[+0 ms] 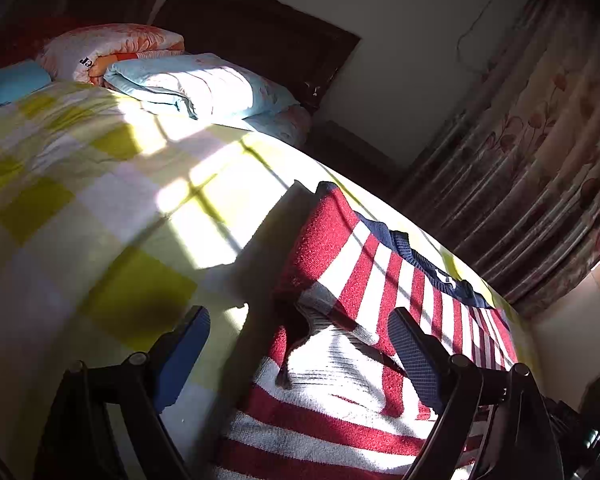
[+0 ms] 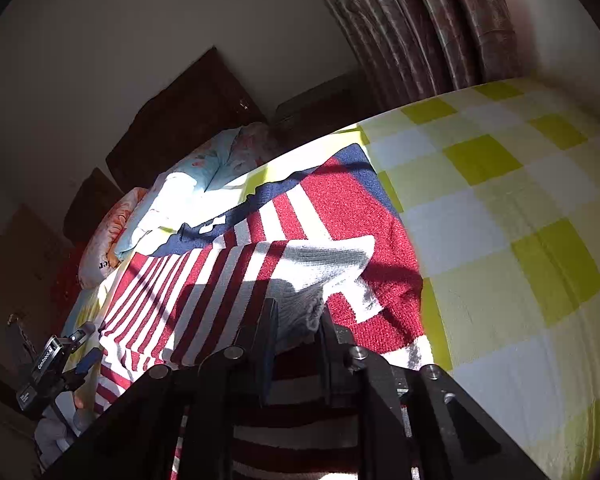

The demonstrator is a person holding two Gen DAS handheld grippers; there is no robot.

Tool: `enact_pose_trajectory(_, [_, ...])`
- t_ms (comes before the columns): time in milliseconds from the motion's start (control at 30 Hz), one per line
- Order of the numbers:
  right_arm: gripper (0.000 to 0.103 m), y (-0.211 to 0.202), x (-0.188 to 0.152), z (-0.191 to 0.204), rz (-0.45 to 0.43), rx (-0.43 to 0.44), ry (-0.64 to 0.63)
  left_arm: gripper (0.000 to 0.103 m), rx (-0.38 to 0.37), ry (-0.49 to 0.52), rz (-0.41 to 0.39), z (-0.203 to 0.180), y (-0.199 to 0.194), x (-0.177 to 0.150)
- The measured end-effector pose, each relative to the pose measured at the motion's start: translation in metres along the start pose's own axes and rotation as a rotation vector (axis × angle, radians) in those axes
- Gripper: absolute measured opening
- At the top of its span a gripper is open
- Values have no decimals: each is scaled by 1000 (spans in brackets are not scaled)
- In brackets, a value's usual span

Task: Fold small clothes

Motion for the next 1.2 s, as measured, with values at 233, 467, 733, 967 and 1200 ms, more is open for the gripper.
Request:
enact_pose_trajectory(233, [14, 1, -3, 4, -22, 8, -58, 103, 1, -13, 3, 1, 2, 0])
enact_pose_trajectory(467, [12, 14, -7, 9, 47, -90, -109, 103, -5, -28, 3, 4, 1, 0])
enact_pose_trajectory(733, [20, -39, 14, 12, -159, -193, -162, 103, -6, -31, -20, 4, -3, 2])
enact_pose_trajectory(967, [20, 1, 0, 22, -50, -149, -201, 103, -78, 119, -81, -38, -23, 17])
enact_pose_trajectory(1200, [20, -15, 7, -1, -159, -83, -37, 103, -194, 235, 63, -94, 39, 49])
Point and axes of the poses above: each gripper's, at about its wrist camera, not at the fingertips, and y roughly the way its jaws point, z to its left, x to its top, the point moved 7 cm from there along y, roughly the way its jaws point, and after that the axes turned 9 degrees about y, right-handed, at the moved point
